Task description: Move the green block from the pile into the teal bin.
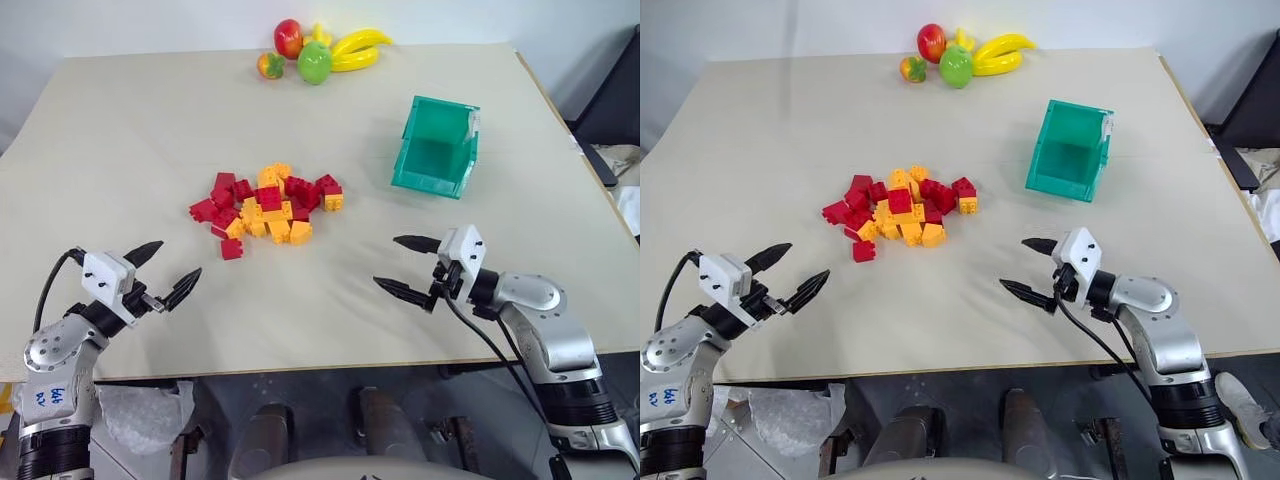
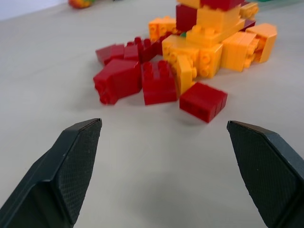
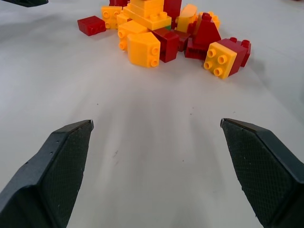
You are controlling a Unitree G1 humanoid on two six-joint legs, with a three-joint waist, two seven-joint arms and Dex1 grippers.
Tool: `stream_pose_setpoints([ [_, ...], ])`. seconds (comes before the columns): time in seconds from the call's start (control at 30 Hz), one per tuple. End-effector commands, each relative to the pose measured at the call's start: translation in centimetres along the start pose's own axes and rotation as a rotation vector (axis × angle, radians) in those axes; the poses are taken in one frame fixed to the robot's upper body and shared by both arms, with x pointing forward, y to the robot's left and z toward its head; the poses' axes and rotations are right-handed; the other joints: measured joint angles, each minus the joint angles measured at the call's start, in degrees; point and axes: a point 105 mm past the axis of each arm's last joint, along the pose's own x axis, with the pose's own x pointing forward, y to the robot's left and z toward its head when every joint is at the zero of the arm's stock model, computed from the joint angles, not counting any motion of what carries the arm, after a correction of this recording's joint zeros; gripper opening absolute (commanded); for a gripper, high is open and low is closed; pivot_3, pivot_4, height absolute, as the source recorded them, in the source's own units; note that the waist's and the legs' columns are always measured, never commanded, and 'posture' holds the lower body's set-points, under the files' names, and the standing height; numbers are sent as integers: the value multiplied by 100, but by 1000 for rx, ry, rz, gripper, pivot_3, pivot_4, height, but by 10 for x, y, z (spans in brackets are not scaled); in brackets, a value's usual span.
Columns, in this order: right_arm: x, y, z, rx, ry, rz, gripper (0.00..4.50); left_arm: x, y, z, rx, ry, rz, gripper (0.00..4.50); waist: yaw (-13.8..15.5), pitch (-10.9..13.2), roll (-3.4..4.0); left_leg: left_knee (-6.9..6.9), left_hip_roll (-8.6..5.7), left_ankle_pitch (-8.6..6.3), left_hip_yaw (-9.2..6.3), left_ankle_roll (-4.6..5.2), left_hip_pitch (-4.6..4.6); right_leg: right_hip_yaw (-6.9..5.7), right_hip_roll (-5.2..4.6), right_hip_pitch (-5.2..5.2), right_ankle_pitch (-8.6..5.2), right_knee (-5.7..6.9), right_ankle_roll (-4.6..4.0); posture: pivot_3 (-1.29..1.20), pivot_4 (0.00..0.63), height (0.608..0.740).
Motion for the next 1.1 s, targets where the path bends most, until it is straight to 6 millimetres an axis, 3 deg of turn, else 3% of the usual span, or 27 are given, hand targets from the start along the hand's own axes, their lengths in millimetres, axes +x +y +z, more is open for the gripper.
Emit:
stream_pose_setpoints([
  [0.03, -1, -1, 12, -46, -26, 6, 4496, 1, 1, 7, 17, -20, -18, 4487, 0, 0, 0, 0, 0, 0, 1, 0, -1, 1, 0, -2, 0, 0, 0, 0, 150, 740],
  [0.3, 7, 8, 31, -56, -41, 7, 4496, 4, 6, 14, -27, 3, 39, 4487, -8, 0, 0, 0, 5, -1, 7, 0, -1, 12, -2, -8, 1, 4, 2, 0, 150, 740],
  [0.5, 31, 17, 51, -62, -34, 24, 4496, 2, -1, 15, 64, 5, -48, 4487, -16, 0, 0, 0, 7, -1, 15, -2, -3, 22, -1, -16, 2, 5, 3, 0, 150, 740],
  [0.6, 51, 34, 71, 11, -85, 93, 3896, 4, 2, 15, 55, -9, -47, 4500, -21, 0, 0, 0, 9, -1, 17, -3, -3, 25, -1, -19, 2, 5, 3, 0, 150, 740],
  [0.77, 94, 59, 82, 159, -79, 174, 2188, 1, 0, 21, 28, -89, -103, 4500, -22, 0, 0, -1, 12, -2, 16, -5, -5, 24, -2, -23, 2, 5, 3, 0, 150, 740],
  [0.97, 148, 92, 97, 196, -64, 227, 100, -3, -12, 24, -17, -141, -203, 4500, -41, -1, 0, -1, 13, -1, 15, -7, -14, 23, -2, -35, 2, 9, 2, 0, 150, 740],
  [1.1, 185, 99, 99, 179, -56, 192, 45, -9, -7, 27, -32, -161, -174, 4500, -65, -2, -3, 1, 8, -1, 17, -7, -17, 23, -2, -40, 2, 13, 2, 0, 150, 740],
])
